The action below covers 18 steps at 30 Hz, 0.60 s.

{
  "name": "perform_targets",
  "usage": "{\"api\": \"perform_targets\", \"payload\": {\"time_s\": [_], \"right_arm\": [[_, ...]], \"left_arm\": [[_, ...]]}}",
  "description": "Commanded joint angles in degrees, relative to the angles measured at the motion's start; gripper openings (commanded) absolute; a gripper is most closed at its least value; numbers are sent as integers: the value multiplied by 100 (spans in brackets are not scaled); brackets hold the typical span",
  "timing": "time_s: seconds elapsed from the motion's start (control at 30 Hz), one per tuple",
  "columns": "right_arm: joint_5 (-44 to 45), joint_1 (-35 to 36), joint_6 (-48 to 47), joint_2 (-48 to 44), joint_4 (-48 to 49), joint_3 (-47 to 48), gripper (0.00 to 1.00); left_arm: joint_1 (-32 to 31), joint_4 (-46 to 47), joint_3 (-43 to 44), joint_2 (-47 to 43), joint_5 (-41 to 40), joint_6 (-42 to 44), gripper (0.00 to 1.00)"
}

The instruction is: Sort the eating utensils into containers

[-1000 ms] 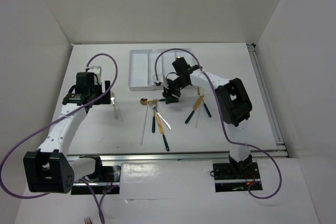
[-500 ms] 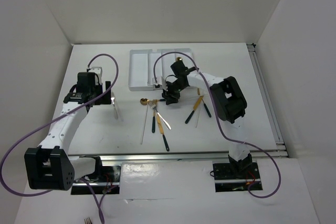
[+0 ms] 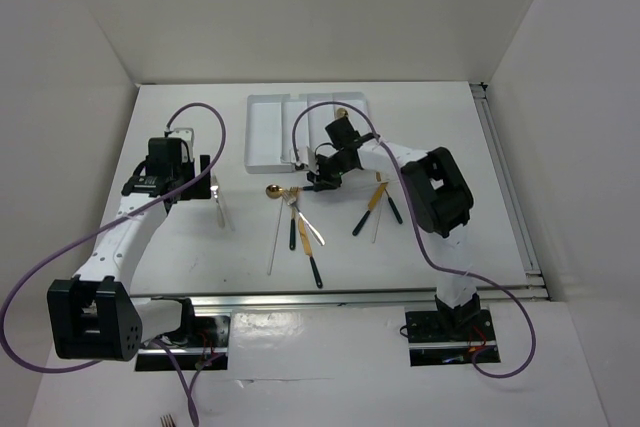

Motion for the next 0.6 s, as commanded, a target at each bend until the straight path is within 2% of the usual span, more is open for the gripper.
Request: {"api": "perform_targets", "payload": {"time_s": [0.0,0.13,0.3,0.37,0.57], "right_arm": [[690,65,-148,-27,92,-516,0],[629,65,63,-721,391,-842,0],[549,118,510,-2031,1085,-1352,0],[803,232,678,-2364,1393,-1493,0],[1094,364,1013,-2770,1684,-1616,0]], "left_arm": [[-16,195,173,40,-29,117,100],[-16,196,121,92,24,12,100],[-16,196,68,92,138,-103,100],[-16,196,68,92,200,-155,100],[-16,249,15,92,252,-156,100]]}}
